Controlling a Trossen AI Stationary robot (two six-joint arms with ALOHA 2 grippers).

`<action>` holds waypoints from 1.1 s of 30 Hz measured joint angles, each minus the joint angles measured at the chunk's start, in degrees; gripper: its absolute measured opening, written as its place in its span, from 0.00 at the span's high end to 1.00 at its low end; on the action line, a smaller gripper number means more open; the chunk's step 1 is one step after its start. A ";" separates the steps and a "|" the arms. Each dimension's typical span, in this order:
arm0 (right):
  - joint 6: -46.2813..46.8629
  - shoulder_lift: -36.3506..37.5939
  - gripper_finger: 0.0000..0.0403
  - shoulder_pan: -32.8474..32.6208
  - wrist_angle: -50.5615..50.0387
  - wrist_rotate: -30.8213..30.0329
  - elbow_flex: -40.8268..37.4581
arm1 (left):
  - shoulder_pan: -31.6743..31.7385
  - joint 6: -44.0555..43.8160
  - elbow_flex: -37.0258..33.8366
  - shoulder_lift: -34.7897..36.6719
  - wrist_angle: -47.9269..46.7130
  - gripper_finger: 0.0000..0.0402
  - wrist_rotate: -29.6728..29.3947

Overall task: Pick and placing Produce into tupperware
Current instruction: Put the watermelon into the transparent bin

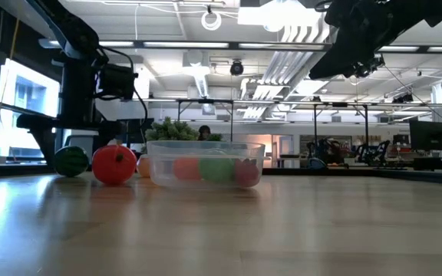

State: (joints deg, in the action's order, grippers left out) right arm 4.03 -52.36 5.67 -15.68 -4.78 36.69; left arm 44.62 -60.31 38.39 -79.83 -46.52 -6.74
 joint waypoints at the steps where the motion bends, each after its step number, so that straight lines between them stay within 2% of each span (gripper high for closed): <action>1: 0.00 -0.01 0.82 0.01 0.00 -0.01 0.00 | 0.00 0.04 0.00 0.00 0.02 0.04 0.00; 14: 0.00 -0.02 0.82 0.02 0.00 -0.01 0.00 | -0.01 3.06 0.00 0.00 -0.02 0.05 0.02; 26: 0.00 -0.01 0.82 0.01 0.00 0.00 0.00 | -0.04 6.05 0.07 0.00 -0.35 0.27 1.99; 30: 0.00 -0.02 0.82 0.00 0.00 0.00 0.00 | -0.04 6.05 0.09 0.01 -0.35 0.28 2.19; 33: 0.00 0.00 0.82 0.00 0.00 -0.01 0.00 | -0.04 6.05 0.09 0.00 -0.33 0.25 2.24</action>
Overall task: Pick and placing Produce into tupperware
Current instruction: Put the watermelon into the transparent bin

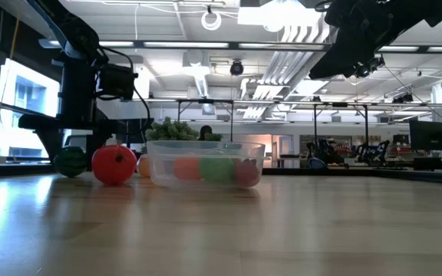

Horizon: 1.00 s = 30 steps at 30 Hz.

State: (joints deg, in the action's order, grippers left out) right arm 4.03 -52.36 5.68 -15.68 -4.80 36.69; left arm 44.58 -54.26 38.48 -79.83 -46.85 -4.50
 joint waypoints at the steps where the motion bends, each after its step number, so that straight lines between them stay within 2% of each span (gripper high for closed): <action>1: 0.00 0.00 0.82 0.00 0.00 0.00 0.00 | 0.00 -0.02 0.00 0.00 0.00 0.23 0.01; 6: 0.00 0.00 0.82 0.00 0.00 0.01 0.00 | 0.00 -0.17 -0.01 0.00 0.01 0.20 0.01; 23: 0.00 0.00 0.82 0.01 0.00 0.01 0.00 | 0.04 0.55 -0.04 0.00 -0.10 0.19 -0.09; 30: 0.00 -0.02 0.82 0.00 0.00 0.00 0.00 | 0.04 2.05 -0.07 0.00 1.05 0.19 -2.67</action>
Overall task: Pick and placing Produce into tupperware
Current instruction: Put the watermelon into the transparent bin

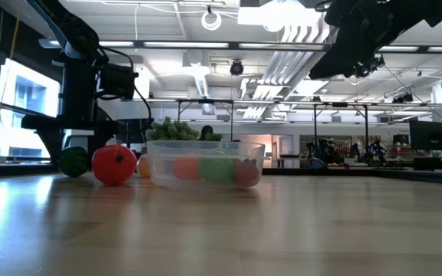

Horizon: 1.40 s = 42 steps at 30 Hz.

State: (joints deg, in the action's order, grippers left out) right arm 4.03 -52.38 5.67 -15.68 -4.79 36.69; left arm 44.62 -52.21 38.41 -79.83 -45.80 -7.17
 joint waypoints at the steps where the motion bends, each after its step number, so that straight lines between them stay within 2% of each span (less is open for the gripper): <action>1: 0.00 0.00 0.82 0.00 0.02 0.02 0.00 | 0.00 0.03 0.00 0.00 0.00 0.19 -0.10; 11: 0.00 0.02 0.82 0.00 0.00 0.02 0.00 | 0.00 -0.07 0.00 0.00 0.11 0.20 -1.43; 20: 0.00 0.00 0.82 0.00 0.00 0.02 0.00 | 0.00 -0.79 0.04 0.02 -0.06 0.30 -1.16; 26: 0.00 0.00 0.82 0.00 0.01 0.00 0.00 | 0.00 -0.76 -0.02 -0.04 -0.29 0.19 -1.26; 29: 0.00 0.02 0.82 0.02 0.01 0.00 0.00 | 0.00 -0.76 -0.02 -0.04 -0.13 0.17 -1.28; 36: 0.00 0.00 0.82 0.02 0.00 0.00 0.00 | 0.00 -0.78 0.00 0.02 -0.15 0.30 -1.48; 42: 0.00 0.01 0.82 0.01 0.02 0.00 0.00 | -0.03 -0.76 0.04 0.02 -0.24 0.29 -2.09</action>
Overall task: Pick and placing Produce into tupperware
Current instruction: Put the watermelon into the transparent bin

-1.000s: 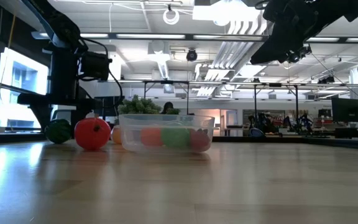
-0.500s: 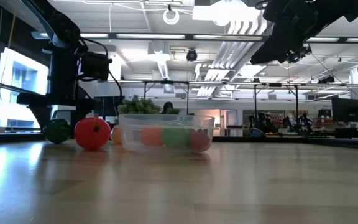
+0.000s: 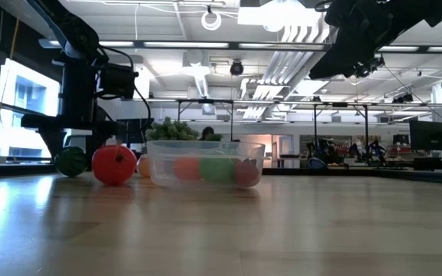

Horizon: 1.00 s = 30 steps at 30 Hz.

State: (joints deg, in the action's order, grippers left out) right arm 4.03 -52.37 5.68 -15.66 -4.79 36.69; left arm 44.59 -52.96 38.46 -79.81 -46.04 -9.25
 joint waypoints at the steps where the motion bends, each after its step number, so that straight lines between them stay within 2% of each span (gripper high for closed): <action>1: 0.00 -0.01 0.82 -0.01 -0.02 0.00 0.00 | -0.01 0.04 -0.02 0.00 0.00 0.28 -0.37; 5: 0.00 -0.01 0.82 -0.01 -0.02 -0.01 0.00 | 0.03 0.14 -0.07 -0.07 -0.04 0.25 -0.85; 10: 0.00 -0.01 0.82 0.00 -0.01 -0.01 0.00 | 0.03 0.19 -0.07 -0.03 -0.14 0.30 -0.85; 14: 0.00 0.00 0.82 -0.01 -0.02 0.00 0.00 | 0.01 0.19 0.05 -0.43 -0.26 0.31 -0.91; 21: 0.00 0.00 0.82 0.00 -0.02 0.00 0.00 | -0.01 0.21 0.02 -1.07 -0.17 0.24 -1.55; 26: 0.00 -0.01 0.82 -0.01 -0.02 0.01 0.00 | -0.01 0.21 0.04 -1.03 -0.26 0.30 -1.54; 30: 0.00 -0.01 0.82 0.01 -0.02 0.01 0.00 | -0.01 0.21 0.04 -1.03 -0.30 0.30 -1.55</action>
State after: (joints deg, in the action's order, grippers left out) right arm 4.03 -52.38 5.69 -15.68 -4.78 36.69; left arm 44.58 -52.75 38.50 -80.84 -46.34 -10.80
